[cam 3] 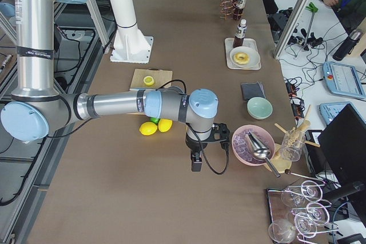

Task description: Place tea on tray

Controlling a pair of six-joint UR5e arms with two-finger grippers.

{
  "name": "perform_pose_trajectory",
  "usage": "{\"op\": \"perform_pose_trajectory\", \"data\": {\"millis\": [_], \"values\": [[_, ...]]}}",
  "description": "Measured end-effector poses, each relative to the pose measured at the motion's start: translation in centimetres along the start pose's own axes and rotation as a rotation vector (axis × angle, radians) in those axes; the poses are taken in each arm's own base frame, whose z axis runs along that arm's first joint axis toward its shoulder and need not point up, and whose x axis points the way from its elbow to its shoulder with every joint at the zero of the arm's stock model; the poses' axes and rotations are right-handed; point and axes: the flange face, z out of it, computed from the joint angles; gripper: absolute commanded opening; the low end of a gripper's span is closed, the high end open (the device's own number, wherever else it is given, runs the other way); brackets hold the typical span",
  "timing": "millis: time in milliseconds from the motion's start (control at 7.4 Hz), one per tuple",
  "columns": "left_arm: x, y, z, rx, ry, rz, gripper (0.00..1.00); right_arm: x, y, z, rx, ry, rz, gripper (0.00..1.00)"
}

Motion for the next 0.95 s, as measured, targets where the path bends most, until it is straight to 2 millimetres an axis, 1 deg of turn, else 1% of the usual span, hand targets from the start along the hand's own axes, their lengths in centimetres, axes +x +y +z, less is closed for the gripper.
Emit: {"op": "perform_pose_trajectory", "data": {"millis": [946], "values": [[-0.3,0.4,0.4,-0.009,0.003,-0.009,0.98,-1.3,-0.5,0.9,-0.017,-0.002,-0.031,1.00]]}}
